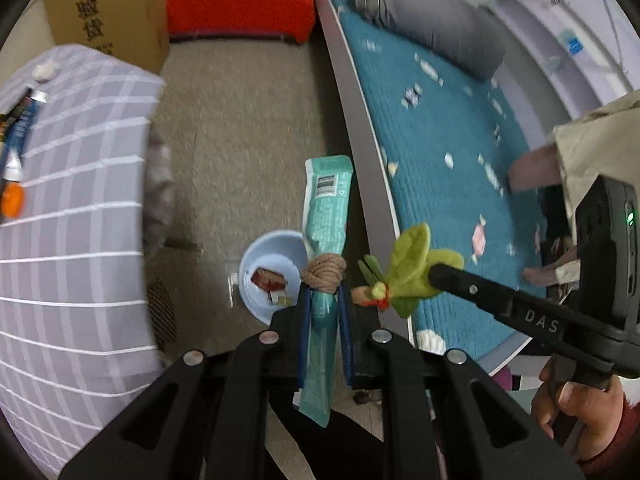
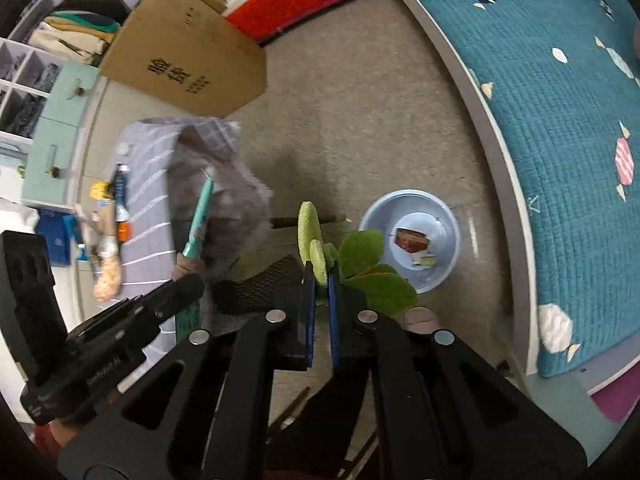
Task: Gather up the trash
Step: 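Carry the tube and leaf toy to the blue bin and release both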
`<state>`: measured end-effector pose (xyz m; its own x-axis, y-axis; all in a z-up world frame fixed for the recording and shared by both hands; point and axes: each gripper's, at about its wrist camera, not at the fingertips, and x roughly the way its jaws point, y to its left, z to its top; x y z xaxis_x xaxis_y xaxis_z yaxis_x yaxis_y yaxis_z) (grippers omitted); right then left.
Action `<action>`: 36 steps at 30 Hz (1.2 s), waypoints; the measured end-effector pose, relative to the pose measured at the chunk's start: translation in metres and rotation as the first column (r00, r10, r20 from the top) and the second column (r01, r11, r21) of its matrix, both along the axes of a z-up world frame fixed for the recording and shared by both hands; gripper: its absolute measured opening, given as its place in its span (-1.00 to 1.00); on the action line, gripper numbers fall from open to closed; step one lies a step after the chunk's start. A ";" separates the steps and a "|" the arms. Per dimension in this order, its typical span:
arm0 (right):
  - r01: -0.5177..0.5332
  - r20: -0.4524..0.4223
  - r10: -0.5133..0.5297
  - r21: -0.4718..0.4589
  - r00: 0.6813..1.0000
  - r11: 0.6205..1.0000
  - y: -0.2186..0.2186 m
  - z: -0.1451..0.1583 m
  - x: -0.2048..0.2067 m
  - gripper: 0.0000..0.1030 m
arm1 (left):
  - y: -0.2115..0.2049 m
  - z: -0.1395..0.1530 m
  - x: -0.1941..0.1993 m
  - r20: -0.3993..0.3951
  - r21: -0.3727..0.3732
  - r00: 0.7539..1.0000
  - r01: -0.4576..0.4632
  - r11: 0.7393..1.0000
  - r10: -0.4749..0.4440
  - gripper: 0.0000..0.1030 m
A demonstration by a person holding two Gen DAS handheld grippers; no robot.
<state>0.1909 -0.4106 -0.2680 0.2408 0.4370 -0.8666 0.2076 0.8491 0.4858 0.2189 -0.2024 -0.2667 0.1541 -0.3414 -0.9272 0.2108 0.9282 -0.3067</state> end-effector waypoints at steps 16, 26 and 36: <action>0.045 -0.068 -0.047 -0.032 0.997 0.998 -0.028 -0.050 0.011 0.03 | -0.038 -0.056 0.013 -0.100 0.072 0.994 0.061 0.996 -0.054 -0.75; 0.051 -0.034 -0.056 -0.128 0.998 0.990 -0.038 -0.038 -0.003 0.03 | -0.067 -0.075 0.013 -0.156 0.087 0.982 0.122 0.989 -0.107 -0.75; 0.136 -0.022 -0.139 -0.115 0.990 0.984 -0.059 -0.032 -0.013 0.03 | -0.085 -0.082 0.019 -0.179 0.061 0.977 0.129 0.990 -0.116 0.03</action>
<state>0.1779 -0.4696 -0.2996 0.2655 0.3006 -0.9161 0.3391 0.8604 0.3805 0.2380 -0.2871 -0.3491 -0.0511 -0.2792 -0.9589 0.2731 0.9196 -0.2823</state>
